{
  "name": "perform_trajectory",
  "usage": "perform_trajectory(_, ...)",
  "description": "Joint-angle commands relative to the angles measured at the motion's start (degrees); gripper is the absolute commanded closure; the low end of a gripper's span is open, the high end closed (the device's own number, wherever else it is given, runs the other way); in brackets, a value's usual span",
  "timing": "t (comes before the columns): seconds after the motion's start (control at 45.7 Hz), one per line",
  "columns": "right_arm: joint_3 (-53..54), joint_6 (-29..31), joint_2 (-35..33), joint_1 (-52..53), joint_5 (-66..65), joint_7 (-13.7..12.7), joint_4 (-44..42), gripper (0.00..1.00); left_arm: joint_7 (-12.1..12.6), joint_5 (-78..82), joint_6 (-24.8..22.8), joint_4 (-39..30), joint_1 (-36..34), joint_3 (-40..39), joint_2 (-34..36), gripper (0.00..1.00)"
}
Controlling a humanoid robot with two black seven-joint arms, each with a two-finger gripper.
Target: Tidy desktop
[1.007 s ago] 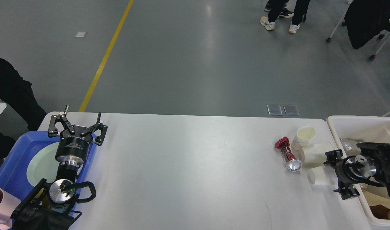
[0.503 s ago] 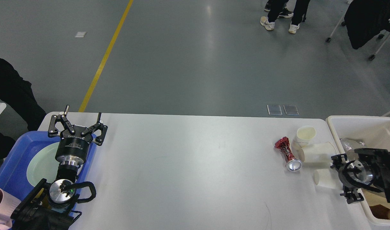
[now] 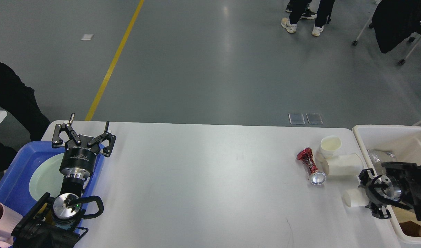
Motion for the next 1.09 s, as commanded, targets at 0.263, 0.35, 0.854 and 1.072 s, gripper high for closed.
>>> perform_trajectory(0.263,-0.93,0.93,-2.7,3.58,-2.21,-1.43,4.06,1.0,0.0,0.02,0.0,0.0,0.0,0.0,-0.07,0.04)
perform_trajectory(0.35,-1.19,0.93,-4.28,6.39,-5.1,-5.03,7.65,1.0,0.0,0.02,0.0,0.0,0.0,0.0,-0.08,0.04)
perform_trajectory(0.854,-23.59,26.4,-9.82,48.89,-30.49,-5.22,41.37,1.0,0.0,0.02,0.0,0.0,0.0,0.0,-0.07,0.04)
perform_trajectory(1.072,-26.95,27.39,-10.26,59.49,-36.93,-3.1,51.08,1.0,0.0,0.02,0.0,0.0,0.0,0.0,0.01,0.04)
